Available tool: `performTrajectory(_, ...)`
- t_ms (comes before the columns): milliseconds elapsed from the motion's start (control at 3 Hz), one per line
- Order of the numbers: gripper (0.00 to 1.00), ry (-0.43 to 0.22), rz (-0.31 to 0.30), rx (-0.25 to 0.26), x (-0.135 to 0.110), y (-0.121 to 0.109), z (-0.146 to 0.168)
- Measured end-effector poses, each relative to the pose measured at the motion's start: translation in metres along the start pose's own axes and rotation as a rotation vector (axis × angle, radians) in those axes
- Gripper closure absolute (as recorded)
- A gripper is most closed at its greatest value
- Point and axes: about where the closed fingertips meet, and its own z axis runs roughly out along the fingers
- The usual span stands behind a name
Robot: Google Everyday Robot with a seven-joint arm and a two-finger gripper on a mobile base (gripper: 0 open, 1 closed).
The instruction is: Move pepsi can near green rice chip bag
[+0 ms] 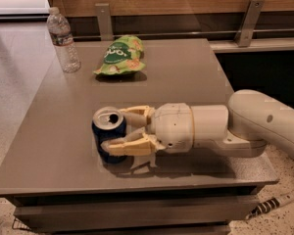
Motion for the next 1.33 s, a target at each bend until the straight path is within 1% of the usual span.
performTrajectory(333,1.0,-0.013,0.057,0.113,-0.024,-0.062,-0.047)
performTrajectory(667,1.0,-0.011,0.095,0.184,-0.034,-0.104,-0.075)
performTrajectory(1000,1.0,0.014,0.116,0.273,-0.034,-0.153,-0.104)
performTrajectory(1333,1.0,0.046,0.105,0.412,-0.027,-0.214,-0.139)
